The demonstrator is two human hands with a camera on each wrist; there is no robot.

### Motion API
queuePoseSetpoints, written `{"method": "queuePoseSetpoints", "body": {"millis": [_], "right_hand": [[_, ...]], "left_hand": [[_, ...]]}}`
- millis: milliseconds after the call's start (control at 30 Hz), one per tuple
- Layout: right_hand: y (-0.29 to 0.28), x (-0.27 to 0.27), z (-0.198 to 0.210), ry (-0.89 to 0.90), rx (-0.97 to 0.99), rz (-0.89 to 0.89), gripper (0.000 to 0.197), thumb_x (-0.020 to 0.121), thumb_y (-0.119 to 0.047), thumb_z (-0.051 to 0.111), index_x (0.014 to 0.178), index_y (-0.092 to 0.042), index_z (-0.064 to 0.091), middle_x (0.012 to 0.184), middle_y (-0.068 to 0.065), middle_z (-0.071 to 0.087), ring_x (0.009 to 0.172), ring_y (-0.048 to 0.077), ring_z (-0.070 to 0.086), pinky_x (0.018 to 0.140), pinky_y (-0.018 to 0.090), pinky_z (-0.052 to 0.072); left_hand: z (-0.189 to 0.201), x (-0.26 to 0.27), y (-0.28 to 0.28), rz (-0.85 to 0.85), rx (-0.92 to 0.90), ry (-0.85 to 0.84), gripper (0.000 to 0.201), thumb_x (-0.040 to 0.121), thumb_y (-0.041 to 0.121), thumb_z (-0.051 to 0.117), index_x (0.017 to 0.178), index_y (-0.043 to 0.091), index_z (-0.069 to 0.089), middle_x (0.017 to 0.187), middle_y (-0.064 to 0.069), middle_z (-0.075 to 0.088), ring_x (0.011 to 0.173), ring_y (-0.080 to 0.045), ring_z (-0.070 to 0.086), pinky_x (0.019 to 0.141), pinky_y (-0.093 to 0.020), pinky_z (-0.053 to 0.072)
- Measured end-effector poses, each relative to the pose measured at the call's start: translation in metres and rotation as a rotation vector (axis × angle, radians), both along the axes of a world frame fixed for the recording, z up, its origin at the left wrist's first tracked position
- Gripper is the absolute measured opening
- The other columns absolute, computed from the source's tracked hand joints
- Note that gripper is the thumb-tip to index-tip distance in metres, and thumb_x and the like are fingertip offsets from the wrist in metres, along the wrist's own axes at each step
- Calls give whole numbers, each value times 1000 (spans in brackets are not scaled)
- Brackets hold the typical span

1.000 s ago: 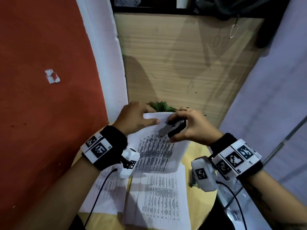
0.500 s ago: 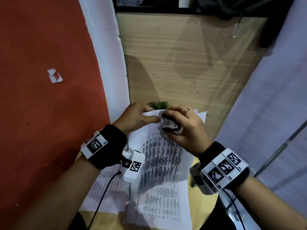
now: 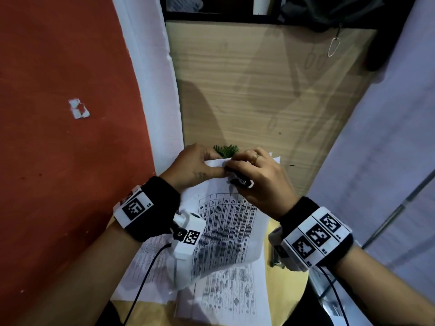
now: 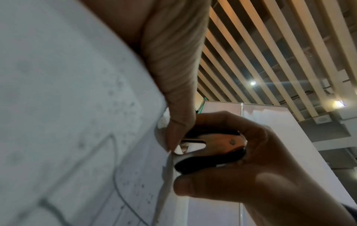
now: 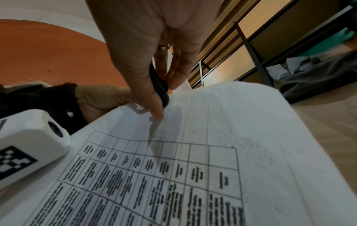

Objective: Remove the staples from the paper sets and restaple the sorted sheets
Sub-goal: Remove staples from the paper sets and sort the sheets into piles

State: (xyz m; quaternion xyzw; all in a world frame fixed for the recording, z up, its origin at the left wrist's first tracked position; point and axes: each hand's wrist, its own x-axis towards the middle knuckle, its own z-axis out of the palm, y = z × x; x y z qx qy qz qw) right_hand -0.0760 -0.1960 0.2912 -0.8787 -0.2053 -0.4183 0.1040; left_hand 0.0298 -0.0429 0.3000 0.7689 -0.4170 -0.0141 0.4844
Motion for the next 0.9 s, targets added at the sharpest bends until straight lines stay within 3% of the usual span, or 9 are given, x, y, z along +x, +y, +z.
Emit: {"method": "queuePoseSetpoints", "body": {"millis": [100, 133, 200, 267, 433, 600, 767, 900], "right_hand": [[-1, 0, 1, 1, 31, 17, 33, 64, -6, 71, 97, -7, 71, 96, 6, 66, 87, 19, 46, 62, 33, 48], [-1, 0, 2, 0, 34, 24, 33, 64, -5, 71, 97, -7, 71, 95, 6, 66, 87, 18, 46, 63, 33, 46], [-2, 0, 3, 1, 30, 36, 31, 65, -5, 71, 96, -6, 71, 95, 8, 66, 88, 18, 46, 67, 31, 43], [-3, 0, 3, 4, 25, 38, 29, 66, -6, 70, 95, -5, 71, 93, 8, 66, 87, 19, 46, 67, 30, 42], [-1, -2, 6, 14, 1, 13, 24, 67, -11, 66, 90, -6, 71, 86, 7, 66, 79, 23, 52, 63, 31, 41], [1, -4, 10, 38, -56, -1, 28, 72, -22, 53, 85, -6, 71, 80, 7, 65, 71, 30, 58, 56, 28, 47], [1, -2, 7, 36, -61, -28, 20, 66, -12, 66, 84, -5, 71, 77, 10, 64, 69, 32, 58, 52, 35, 51], [2, -2, 7, 26, -60, -23, 23, 62, -12, 70, 84, -5, 71, 75, 10, 63, 67, 32, 58, 53, 33, 50]], "left_hand": [[0, 2, 1, -66, 15, 42, 63, 57, 56, 74, 86, 1, 72, 83, -7, 60, 85, -15, 55, 89, -52, 47], [0, 1, 1, -82, 8, 57, 62, 58, 55, 75, 86, -1, 72, 83, -7, 58, 85, -15, 54, 89, -48, 48], [1, -1, 2, -111, -13, 88, 60, 58, 50, 75, 85, -4, 72, 81, -8, 57, 83, -14, 52, 80, -36, 43], [2, -3, 2, -143, -21, 118, 59, 59, 46, 76, 86, -6, 71, 80, -10, 58, 82, -15, 52, 78, -34, 38], [1, -4, 2, -158, -18, 164, 61, 58, 45, 76, 87, -9, 70, 81, -12, 59, 80, -16, 53, 76, -34, 38], [-4, 0, 1, -173, -20, 198, 63, 60, 45, 79, 90, -10, 69, 93, -11, 57, 92, -19, 53, 83, -37, 38], [-4, -1, 3, -173, -22, 220, 62, 59, 42, 79, 92, -10, 69, 97, -12, 58, 95, -21, 53, 84, -38, 38], [0, -3, 5, -173, -23, 224, 57, 59, 37, 78, 91, -10, 69, 97, -21, 64, 91, -23, 55, 83, -40, 41]]}}
